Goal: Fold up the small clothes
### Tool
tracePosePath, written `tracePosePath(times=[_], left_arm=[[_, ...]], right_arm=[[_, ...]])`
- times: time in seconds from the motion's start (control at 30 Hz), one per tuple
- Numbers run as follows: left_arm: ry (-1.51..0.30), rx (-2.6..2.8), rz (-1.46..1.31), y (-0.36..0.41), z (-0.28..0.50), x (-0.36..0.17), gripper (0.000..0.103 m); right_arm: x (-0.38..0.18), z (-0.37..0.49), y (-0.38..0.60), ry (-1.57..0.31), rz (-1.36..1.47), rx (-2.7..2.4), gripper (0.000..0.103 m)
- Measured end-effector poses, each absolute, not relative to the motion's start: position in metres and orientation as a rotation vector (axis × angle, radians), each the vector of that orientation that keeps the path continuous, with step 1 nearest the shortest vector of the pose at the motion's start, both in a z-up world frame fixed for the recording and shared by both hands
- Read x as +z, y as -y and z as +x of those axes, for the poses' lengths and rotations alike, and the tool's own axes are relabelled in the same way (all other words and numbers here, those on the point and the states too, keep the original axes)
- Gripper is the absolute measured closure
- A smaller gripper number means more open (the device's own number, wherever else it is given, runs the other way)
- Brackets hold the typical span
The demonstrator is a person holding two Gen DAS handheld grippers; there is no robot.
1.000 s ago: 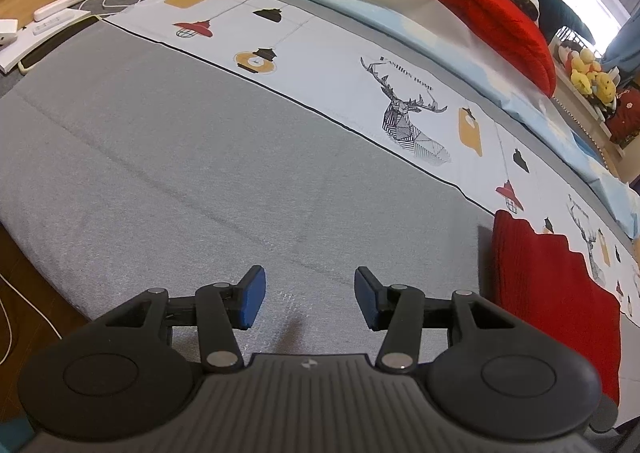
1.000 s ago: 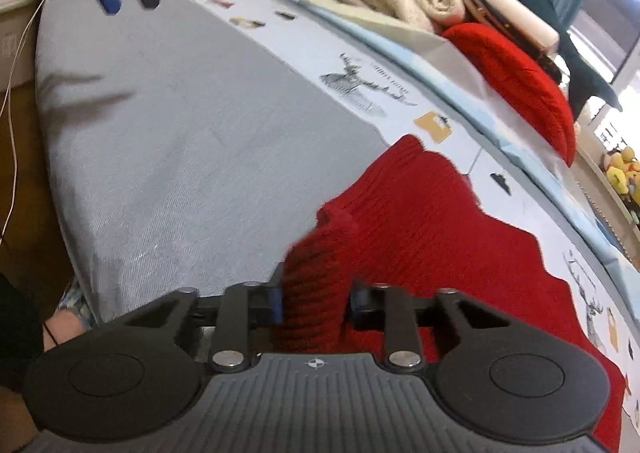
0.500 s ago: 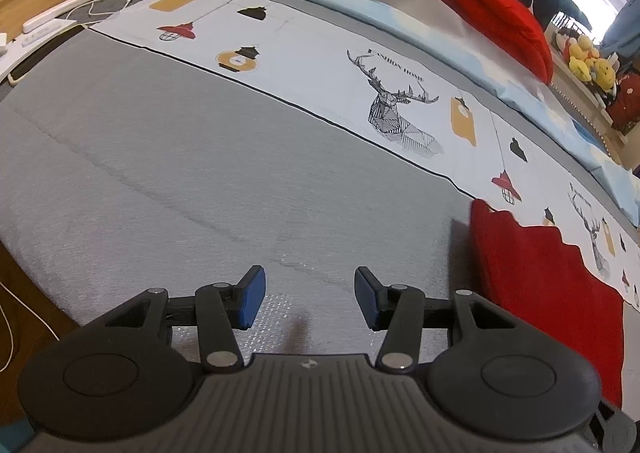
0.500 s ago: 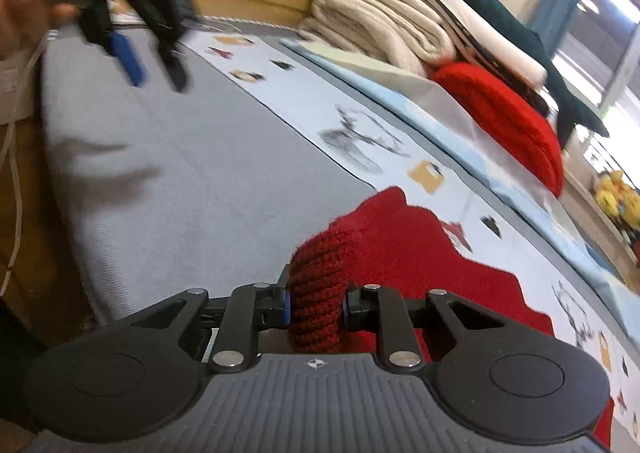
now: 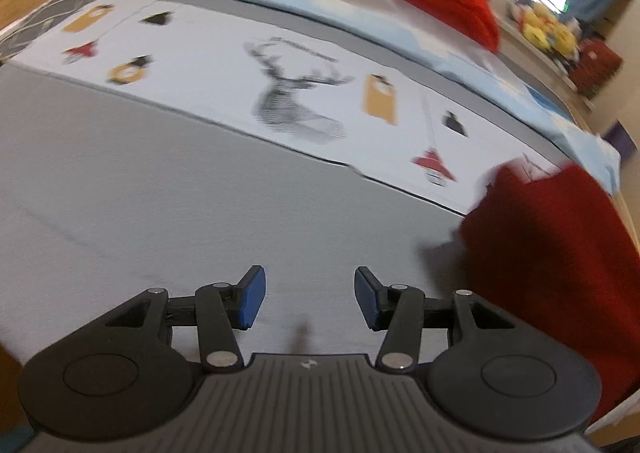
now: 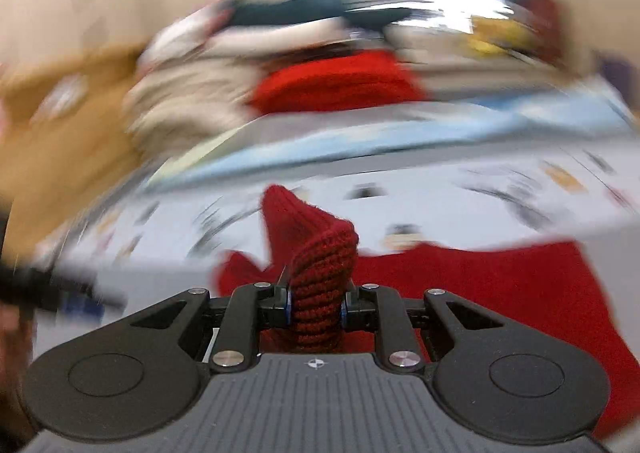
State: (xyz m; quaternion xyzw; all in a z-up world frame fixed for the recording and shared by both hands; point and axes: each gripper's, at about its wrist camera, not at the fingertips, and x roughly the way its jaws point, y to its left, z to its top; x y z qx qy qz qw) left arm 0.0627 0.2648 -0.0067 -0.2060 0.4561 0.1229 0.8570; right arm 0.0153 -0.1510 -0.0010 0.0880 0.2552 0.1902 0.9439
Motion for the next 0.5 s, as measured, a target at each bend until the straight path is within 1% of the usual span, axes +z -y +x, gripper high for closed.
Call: tracePosePath(times=[0.07, 0.17, 0.23, 0.27, 0.3, 0.33, 0.37, 0.43, 0.5], left_arm=[[-0.965, 0.220, -0.411, -0.241, 0.079, -0.008, 0.049], [-0.974, 0.154, -0.372, -0.202, 0.101, -0.010, 0.049], [-0.982, 0.105, -0.341, -0.175, 0.113, -0.012, 0.049], [-0.988, 0.084, -0.325, -0.163, 0.118, -0.014, 0.048], [-0.997, 0.061, -0.303, -0.149, 0.122, -0.016, 0.048], [-1.004, 0.043, -0.281, -0.137, 0.126, -0.019, 0.047], [-1.009, 0.031, -0.261, -0.128, 0.129, -0.021, 0.047], [-1.015, -0.001, -0.212, -0.108, 0.134, -0.024, 0.046], [-1.019, -0.026, -0.175, -0.094, 0.138, -0.028, 0.046]], right_arm=[[-0.004, 0.023, 0.216, -0.525, 0.308, 0.234, 0.083], [-0.024, 0.027, 0.293, -0.556, 0.392, 0.012, 0.083], [-0.052, 0.035, 0.337, -0.689, 0.422, -0.136, 0.080], [-0.070, 0.041, 0.361, -0.813, 0.462, -0.199, 0.075], [-0.082, 0.043, 0.377, -0.896, 0.508, -0.236, 0.068], [-0.088, 0.041, 0.392, -0.943, 0.544, -0.257, 0.065], [-0.086, 0.038, 0.402, -0.938, 0.549, -0.263, 0.062], [-0.067, 0.033, 0.408, -0.878, 0.455, -0.264, 0.061], [-0.050, 0.033, 0.412, -0.828, 0.429, -0.189, 0.059]])
